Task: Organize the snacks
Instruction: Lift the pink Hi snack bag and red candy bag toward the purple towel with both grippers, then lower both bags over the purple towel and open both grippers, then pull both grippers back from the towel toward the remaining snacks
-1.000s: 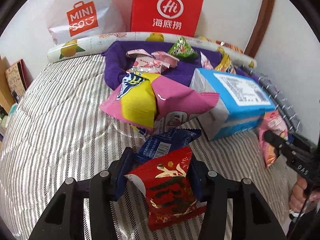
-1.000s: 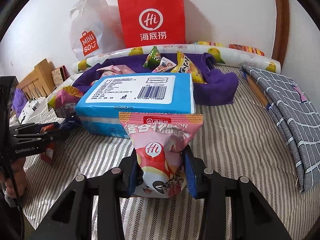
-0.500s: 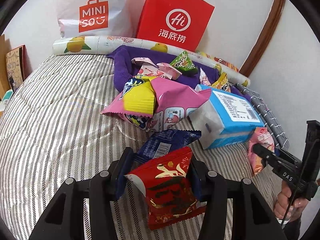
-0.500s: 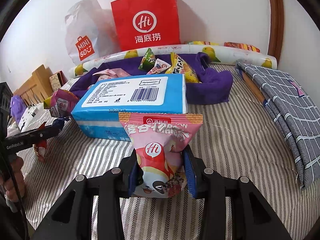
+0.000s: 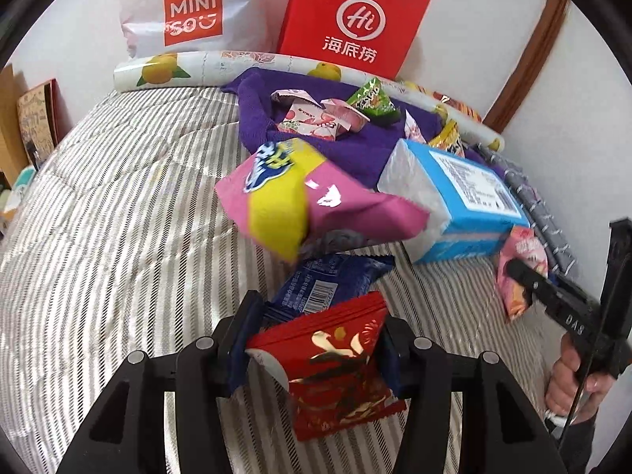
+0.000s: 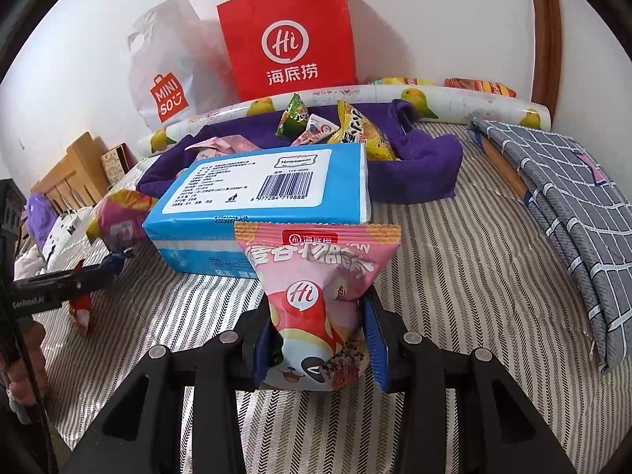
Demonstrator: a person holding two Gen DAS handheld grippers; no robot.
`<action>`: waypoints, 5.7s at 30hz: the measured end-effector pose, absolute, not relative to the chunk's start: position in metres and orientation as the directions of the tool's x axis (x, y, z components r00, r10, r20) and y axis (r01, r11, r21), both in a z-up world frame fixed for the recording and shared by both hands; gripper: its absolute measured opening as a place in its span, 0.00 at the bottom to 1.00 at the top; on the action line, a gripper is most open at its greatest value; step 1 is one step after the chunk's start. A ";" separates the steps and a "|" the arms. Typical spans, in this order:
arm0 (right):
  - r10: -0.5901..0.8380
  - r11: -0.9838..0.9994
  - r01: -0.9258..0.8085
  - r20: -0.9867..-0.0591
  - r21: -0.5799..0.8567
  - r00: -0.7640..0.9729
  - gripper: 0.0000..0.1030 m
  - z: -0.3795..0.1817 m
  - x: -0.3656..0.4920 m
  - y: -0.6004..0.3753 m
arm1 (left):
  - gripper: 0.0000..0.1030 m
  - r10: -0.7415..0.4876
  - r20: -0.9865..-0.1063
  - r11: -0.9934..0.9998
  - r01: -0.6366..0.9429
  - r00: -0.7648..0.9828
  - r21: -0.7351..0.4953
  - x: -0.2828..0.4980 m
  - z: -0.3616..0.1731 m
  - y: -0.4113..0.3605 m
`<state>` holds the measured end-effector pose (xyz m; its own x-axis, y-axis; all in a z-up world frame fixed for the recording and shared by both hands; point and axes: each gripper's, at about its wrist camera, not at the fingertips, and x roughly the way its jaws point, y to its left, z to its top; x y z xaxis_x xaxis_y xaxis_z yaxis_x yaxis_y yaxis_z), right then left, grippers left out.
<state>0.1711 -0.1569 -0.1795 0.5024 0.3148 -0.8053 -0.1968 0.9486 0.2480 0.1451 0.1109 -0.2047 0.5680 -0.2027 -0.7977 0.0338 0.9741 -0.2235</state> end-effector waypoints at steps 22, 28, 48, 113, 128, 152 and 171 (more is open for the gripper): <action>0.334 0.942 -0.186 -0.797 0.278 0.503 0.40 -0.179 0.170 -0.162 | 0.35 -0.181 -0.791 0.982 0.066 0.584 -0.176 0.109 -0.195 0.087; 0.340 0.940 -0.200 -0.781 0.275 0.525 0.39 -0.171 0.159 -0.166 | 0.35 -0.184 -0.791 0.981 0.062 0.584 -0.183 0.105 -0.178 0.088; 0.348 0.937 -0.262 -0.693 0.232 0.632 0.39 -0.049 0.168 -0.162 | 0.35 -0.331 -0.713 0.940 0.278 0.618 -0.196 0.173 -0.085 0.028; 0.321 0.946 -0.240 -0.716 0.216 0.621 0.40 -0.148 0.360 -0.127 | 0.35 -0.113 -0.800 0.994 0.065 0.590 -0.092 0.362 -0.107 0.058; 0.280 0.955 -0.237 -0.805 0.177 0.524 0.40 -0.168 0.369 -0.116 | 0.35 -0.091 -0.826 0.994 -0.006 0.556 -0.113 0.371 -0.119 0.073; 0.303 0.952 -0.226 -0.739 0.206 0.602 0.73 -0.153 0.362 -0.121 | 0.36 0.015 -0.883 0.999 -0.045 0.469 -0.007 0.377 -0.149 0.058; 0.293 0.954 -0.235 -0.742 0.186 0.603 0.75 -0.154 0.361 -0.118 | 0.36 0.036 -0.912 0.998 -0.067 0.408 0.009 0.383 -0.162 0.062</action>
<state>0.3612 -0.1177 -0.1536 0.6026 0.2933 -0.7422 -0.2349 0.9540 0.1863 0.3830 0.0617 -0.1623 0.4084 0.0362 -0.9121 -0.0674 0.9977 0.0094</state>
